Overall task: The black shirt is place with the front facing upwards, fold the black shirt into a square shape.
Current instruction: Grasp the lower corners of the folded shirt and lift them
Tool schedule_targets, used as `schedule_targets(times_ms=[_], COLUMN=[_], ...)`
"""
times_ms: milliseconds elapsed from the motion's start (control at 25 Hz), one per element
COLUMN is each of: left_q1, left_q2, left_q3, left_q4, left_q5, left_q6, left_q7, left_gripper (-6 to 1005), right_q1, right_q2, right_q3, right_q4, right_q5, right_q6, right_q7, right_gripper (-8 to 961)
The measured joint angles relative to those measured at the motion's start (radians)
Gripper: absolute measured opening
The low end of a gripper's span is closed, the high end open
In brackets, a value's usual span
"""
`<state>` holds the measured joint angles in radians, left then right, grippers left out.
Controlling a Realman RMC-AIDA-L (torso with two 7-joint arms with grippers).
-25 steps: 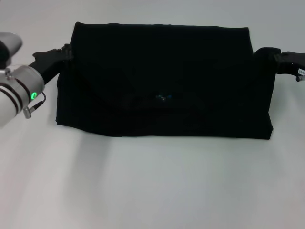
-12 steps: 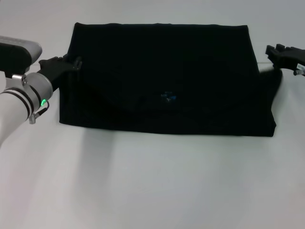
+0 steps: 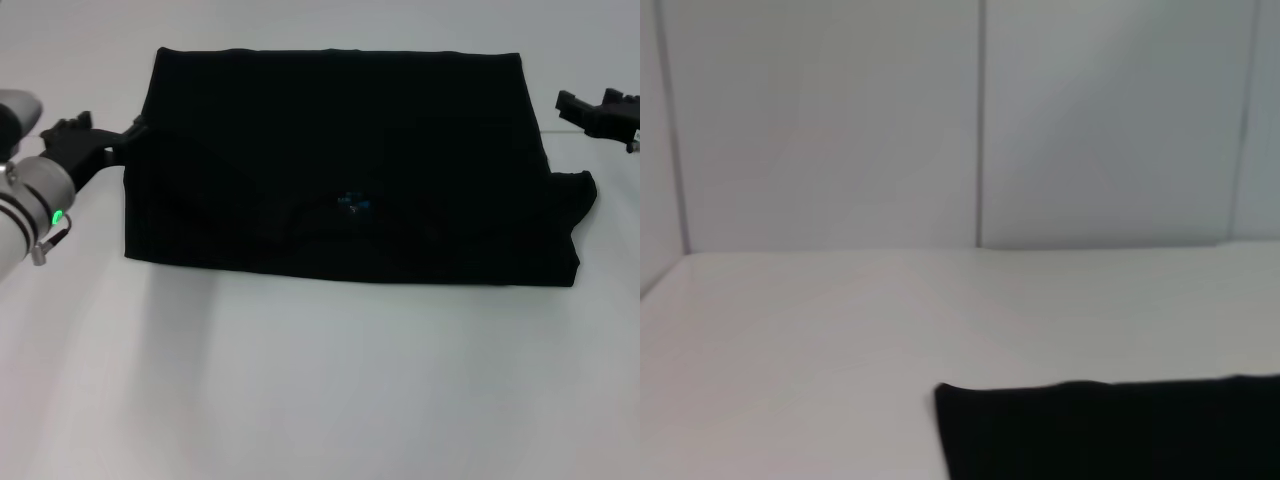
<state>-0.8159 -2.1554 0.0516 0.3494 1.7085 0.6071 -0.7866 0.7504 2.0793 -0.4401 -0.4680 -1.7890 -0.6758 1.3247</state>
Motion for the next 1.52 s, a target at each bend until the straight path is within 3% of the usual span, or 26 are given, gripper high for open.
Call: schedule_targets(times_ms=[240,440,600,680,800,920,1080,1200,1520], left_q1=[0.046,0.065,0.087,0.099,0.111,0.115,0.109,0.1,0.099], left_q2=[0.012,0.03,0.028,0.023,0.021,0.018,0.016,0.01,0.004], left_q3=[0.006,0.064,0.104,0.105,0.098,0.099,0.106,0.107,0.1], left_q4=[0.004,-0.003,0.004,0.005,0.004,0.0,-0.003,-0.005,-0.014], left_q5=[-0.048,-0.045,-0.049,-0.051,-0.058,-0.063,-0.064,-0.064,-0.064], left_q6=[0.089,0.104,0.127,0.15,0.172,0.175,0.175,0.175,0.168], left_q7=[-0.043,-0.112,-0.138,-0.14,-0.14,-0.136,-0.128,-0.106,-0.078], left_gripper=[841,838,837,835,834,832,831,831,830], right_q1=[-0.067,-0.188,-0.278,-0.317,-0.382,-0.43,-0.442,-0.406,-0.278], right_q2=[-0.014,-0.036,-0.086,-0.123,-0.159,-0.174,-0.177,-0.169,-0.092], right_q3=[-0.007,-0.07,-0.09,-0.086,-0.071,-0.059,-0.056,-0.064,-0.063], right_q4=[-0.084,-0.301,-0.393,-0.373,-0.301,-0.246,-0.2,-0.174,-0.154], right_q5=[0.026,-0.013,-0.031,-0.042,-0.058,-0.062,-0.069,-0.116,-0.345], right_q6=[-0.192,-0.457,-0.675,-0.753,-0.782,-0.78,-0.78,-0.768,-0.595], right_q7=[0.121,0.401,0.523,0.55,0.547,0.528,0.519,0.485,0.396], right_gripper=[736,934,931,930,918,906,891,879,820])
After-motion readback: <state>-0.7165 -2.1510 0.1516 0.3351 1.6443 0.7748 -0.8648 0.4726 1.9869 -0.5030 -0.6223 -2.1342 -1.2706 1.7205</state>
